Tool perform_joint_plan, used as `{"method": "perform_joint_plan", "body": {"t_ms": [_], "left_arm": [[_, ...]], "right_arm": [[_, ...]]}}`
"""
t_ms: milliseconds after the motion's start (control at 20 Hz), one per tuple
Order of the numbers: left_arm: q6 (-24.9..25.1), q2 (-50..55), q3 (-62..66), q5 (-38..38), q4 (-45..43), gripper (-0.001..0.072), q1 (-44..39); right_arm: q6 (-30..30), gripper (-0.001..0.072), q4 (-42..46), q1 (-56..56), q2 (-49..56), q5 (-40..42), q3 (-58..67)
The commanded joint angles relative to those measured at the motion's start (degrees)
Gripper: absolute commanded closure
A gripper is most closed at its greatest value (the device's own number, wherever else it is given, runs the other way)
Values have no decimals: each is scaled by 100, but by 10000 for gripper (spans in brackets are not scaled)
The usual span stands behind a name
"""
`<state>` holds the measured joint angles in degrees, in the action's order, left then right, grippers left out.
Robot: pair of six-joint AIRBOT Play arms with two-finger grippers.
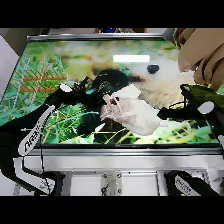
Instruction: Fold the clothes and pants, and hang the long-sleeved shirts on hangers.
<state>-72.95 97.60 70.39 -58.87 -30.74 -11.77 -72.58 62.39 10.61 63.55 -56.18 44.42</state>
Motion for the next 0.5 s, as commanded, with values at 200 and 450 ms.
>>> {"method": "perform_joint_plan", "body": {"t_ms": [200,450], "left_arm": [[9,2,52,-111,-269,683,20],[9,2,52,-118,-267,683,20]], "right_arm": [[-83,1,-654,-2,997,688,-188],[-70,162,-828,-146,1134,804,-186]]}}
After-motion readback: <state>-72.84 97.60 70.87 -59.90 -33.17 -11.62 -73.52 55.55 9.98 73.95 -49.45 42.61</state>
